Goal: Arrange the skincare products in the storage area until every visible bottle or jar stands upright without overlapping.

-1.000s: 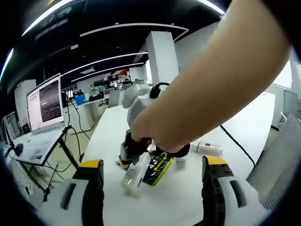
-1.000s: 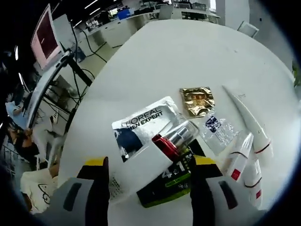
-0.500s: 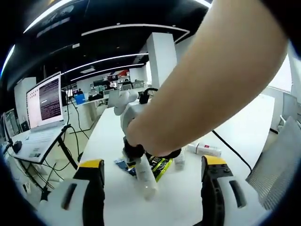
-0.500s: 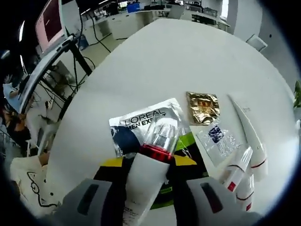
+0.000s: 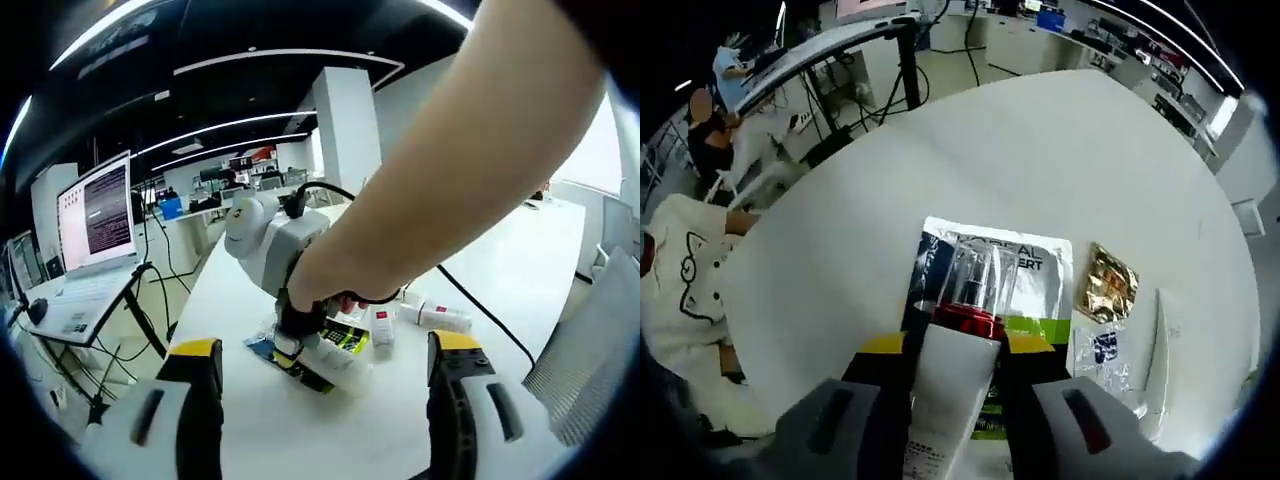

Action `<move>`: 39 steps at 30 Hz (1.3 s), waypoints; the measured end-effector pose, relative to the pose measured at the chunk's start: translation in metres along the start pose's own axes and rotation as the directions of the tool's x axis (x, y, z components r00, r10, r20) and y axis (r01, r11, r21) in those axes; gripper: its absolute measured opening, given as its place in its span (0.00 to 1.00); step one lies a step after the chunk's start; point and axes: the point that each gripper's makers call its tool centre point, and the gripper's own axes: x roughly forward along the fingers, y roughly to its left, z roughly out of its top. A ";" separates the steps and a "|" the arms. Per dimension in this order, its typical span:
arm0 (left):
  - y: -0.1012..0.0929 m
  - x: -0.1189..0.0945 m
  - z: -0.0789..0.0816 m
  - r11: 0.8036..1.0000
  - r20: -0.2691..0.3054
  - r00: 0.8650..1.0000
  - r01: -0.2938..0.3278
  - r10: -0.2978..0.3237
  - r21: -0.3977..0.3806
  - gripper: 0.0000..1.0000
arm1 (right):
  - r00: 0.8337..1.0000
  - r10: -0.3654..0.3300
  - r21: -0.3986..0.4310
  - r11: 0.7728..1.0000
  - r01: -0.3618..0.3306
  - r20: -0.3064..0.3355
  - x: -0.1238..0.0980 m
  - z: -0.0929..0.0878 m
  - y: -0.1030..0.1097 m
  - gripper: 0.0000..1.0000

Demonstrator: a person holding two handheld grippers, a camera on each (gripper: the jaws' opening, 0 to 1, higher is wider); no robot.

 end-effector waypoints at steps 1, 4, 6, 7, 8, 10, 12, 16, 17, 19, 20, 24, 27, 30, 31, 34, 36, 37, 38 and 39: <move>0.000 0.000 0.000 1.000 0.000 1.000 0.002 -0.002 0.002 0.78 | 1.000 -0.009 0.032 0.999 0.009 -0.004 0.002 -0.002 -0.001 0.36; 0.000 0.000 0.000 1.000 -0.002 1.000 0.000 0.000 0.003 0.78 | 0.999 -0.036 -0.050 0.998 0.037 0.034 0.001 0.002 -0.002 0.34; 0.001 -0.001 0.001 1.000 0.001 1.000 -0.001 0.001 -0.004 0.78 | 0.998 -0.012 -0.054 0.998 0.016 0.069 0.001 0.004 -0.001 0.31; 0.001 -0.001 0.000 1.000 0.000 1.000 -0.003 0.003 -0.002 0.78 | 0.996 0.006 -0.013 1.000 -0.005 0.088 0.003 0.005 -0.001 0.30; 0.001 0.000 -0.001 1.000 -0.008 1.000 -0.002 0.002 0.001 0.77 | 0.995 0.016 -0.036 0.999 -0.013 0.095 0.002 0.005 -0.002 0.30; 0.000 0.001 -0.002 1.000 -0.010 1.000 0.001 0.000 0.007 0.77 | 0.993 0.053 0.031 0.998 -0.056 0.104 0.003 0.004 -0.003 0.29; -0.001 0.001 -0.002 1.000 -0.013 1.000 0.001 -0.001 0.019 0.77 | 0.988 0.083 0.076 0.993 -0.093 0.130 0.004 0.007 -0.007 0.29; -0.001 0.002 -0.003 1.000 -0.022 1.000 0.001 -0.001 0.025 0.76 | 0.974 0.113 0.121 0.983 -0.139 0.196 -0.006 0.011 -0.011 0.28; 0.000 0.001 -0.002 1.000 -0.014 1.000 -0.001 0.001 0.014 0.75 | 0.974 0.115 0.126 0.982 -0.141 0.196 0.000 0.013 -0.012 0.28; 0.004 0.000 0.001 1.000 -0.002 1.000 -0.016 0.016 0.004 0.75 | 0.964 0.123 0.118 0.981 -0.154 0.236 -0.009 0.015 -0.014 0.28; 0.004 0.000 0.001 1.000 -0.002 1.000 -0.017 0.017 0.004 0.75 | 0.960 0.124 0.120 0.980 -0.158 0.250 -0.016 0.015 -0.017 0.28; 0.001 0.000 0.002 0.999 -0.010 1.000 -0.012 0.012 0.045 0.75 | 0.937 0.135 0.124 0.975 -0.183 0.323 -0.038 0.015 -0.022 0.28; -0.001 -0.001 0.001 0.996 -0.034 0.999 0.004 -0.001 0.093 0.73 | 0.919 0.132 0.144 0.970 -0.198 0.372 -0.059 0.005 -0.026 0.27; -0.002 -0.003 0.005 0.991 -0.037 0.999 0.003 0.002 0.131 0.73 | 0.904 0.123 0.146 0.969 -0.198 0.410 -0.080 0.001 -0.030 0.27; -0.003 -0.004 0.007 0.992 -0.035 0.999 0.006 -0.002 0.123 0.73 | 0.892 0.121 0.140 0.970 -0.200 0.435 -0.088 0.001 -0.034 0.27; -0.010 -0.004 0.015 0.994 -0.031 0.999 0.019 -0.015 0.108 0.74 | 0.876 0.123 0.136 0.969 -0.209 0.467 -0.103 0.000 -0.039 0.27; -0.017 -0.003 0.022 0.993 -0.031 0.999 0.026 -0.023 0.111 0.74 | 0.853 0.127 0.135 0.965 -0.224 0.506 -0.126 -0.003 -0.038 0.27; -0.022 -0.001 0.026 0.994 -0.026 0.999 0.042 -0.040 0.104 0.74 | 0.843 0.128 0.140 0.962 -0.233 0.522 -0.128 -0.002 -0.042 0.27; -0.026 0.001 0.029 0.995 -0.021 0.998 0.057 -0.055 0.086 0.75 | 0.825 0.138 0.134 0.959 -0.249 0.547 -0.139 -0.003 -0.042 0.27; -0.030 0.002 0.031 0.995 -0.017 0.998 0.068 -0.067 0.072 0.75 | 0.817 0.141 0.133 0.957 -0.257 0.560 -0.146 -0.005 -0.042 0.28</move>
